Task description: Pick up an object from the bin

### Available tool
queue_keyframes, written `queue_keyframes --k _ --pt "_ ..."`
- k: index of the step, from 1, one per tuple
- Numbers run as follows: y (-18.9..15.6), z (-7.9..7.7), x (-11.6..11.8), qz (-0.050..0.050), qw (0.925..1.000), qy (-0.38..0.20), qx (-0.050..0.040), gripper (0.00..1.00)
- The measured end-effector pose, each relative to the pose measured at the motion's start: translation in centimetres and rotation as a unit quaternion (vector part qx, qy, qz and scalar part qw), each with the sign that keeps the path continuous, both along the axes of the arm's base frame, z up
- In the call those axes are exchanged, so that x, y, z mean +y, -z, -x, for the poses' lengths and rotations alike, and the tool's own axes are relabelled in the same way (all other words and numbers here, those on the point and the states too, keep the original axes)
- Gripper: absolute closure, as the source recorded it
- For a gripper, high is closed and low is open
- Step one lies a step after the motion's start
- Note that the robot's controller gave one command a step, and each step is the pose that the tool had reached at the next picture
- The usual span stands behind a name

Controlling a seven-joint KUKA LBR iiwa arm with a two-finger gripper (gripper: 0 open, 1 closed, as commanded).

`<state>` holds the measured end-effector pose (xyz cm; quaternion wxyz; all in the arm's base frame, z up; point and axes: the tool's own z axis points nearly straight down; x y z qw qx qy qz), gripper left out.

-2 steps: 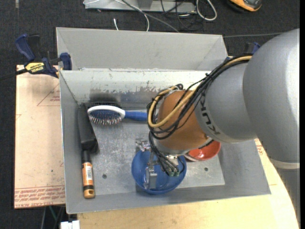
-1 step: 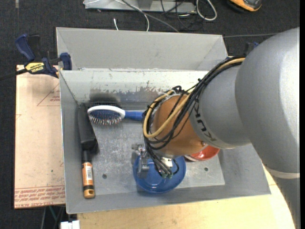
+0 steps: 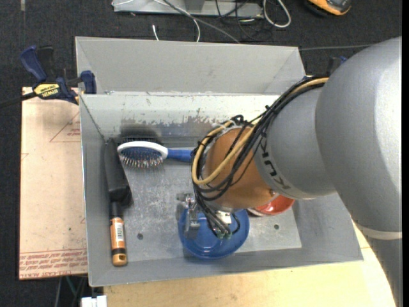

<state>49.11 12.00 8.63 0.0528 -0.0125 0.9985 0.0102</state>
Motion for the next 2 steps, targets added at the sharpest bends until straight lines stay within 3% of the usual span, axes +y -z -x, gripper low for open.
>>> queue_keyframes --k 1,2 --pt "0.2 0.0 -0.6 -0.002 1.0 0.002 -0.0064 1.0" --pt "0.8 -2.5 0.0 0.01 0.9944 -0.104 -0.0127 1.0"
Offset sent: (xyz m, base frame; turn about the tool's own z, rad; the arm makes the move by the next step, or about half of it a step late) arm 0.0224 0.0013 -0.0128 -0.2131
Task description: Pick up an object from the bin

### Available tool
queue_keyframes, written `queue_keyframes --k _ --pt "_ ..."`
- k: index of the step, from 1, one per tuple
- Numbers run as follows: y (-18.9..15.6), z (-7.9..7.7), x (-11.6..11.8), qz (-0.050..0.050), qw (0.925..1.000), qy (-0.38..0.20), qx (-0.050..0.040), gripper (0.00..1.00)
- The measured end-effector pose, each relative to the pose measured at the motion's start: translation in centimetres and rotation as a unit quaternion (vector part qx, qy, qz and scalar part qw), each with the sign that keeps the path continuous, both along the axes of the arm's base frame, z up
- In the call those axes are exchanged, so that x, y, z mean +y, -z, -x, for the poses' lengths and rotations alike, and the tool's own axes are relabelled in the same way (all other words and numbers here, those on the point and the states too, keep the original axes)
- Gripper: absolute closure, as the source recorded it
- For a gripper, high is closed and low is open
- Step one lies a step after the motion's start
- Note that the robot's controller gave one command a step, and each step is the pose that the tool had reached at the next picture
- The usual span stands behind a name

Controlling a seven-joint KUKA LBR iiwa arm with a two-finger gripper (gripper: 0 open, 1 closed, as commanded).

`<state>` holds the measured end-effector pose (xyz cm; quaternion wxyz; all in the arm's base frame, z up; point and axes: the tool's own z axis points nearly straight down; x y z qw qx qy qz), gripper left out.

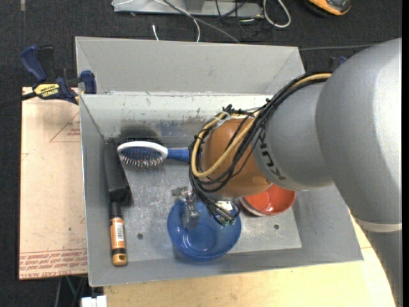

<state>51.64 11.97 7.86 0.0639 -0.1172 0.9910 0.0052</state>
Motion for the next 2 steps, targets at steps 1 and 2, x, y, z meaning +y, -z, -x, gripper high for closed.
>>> queue_keyframes --k 1,2 --pt "0.11 -0.2 -0.15 -0.005 0.9997 0.025 -0.0007 1.0" --pt "-0.3 -0.22 -0.16 -0.011 0.9969 0.079 0.0018 1.0"
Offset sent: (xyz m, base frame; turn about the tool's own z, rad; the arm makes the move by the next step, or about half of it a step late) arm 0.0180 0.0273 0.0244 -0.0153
